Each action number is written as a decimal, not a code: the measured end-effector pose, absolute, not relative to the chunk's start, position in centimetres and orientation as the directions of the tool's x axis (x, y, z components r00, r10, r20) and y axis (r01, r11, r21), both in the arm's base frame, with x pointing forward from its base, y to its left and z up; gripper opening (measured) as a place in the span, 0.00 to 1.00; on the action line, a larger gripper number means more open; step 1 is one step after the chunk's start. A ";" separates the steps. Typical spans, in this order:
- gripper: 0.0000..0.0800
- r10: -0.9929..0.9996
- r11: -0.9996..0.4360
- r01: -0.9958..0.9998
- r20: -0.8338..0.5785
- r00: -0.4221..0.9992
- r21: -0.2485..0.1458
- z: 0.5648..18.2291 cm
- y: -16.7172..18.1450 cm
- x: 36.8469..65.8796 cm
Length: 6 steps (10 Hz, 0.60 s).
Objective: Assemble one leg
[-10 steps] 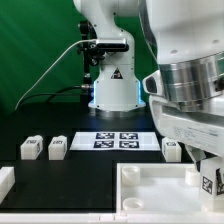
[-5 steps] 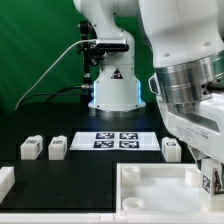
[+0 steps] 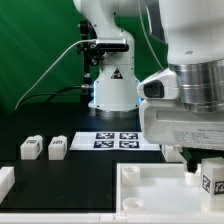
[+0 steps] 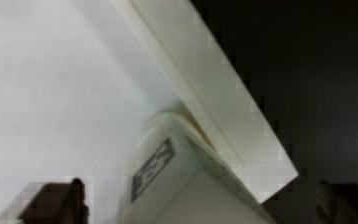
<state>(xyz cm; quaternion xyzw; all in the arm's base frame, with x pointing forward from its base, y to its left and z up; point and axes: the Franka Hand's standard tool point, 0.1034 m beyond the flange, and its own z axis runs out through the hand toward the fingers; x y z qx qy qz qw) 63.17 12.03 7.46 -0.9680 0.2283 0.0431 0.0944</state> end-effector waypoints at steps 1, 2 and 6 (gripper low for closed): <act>0.81 -0.296 -0.940 -0.307 -0.089 0.951 -0.149 7.5 11.9 63.2; 0.81 -0.053 -0.993 -0.055 -0.028 0.998 -0.104 7.7 12.0 63.6; 0.67 0.263 -0.960 0.267 0.063 0.963 -0.079 8.0 11.9 64.7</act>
Offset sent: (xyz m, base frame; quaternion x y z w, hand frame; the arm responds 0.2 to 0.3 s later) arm 0.0120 0.0038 0.0125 -0.0446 0.0751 -0.4997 0.8618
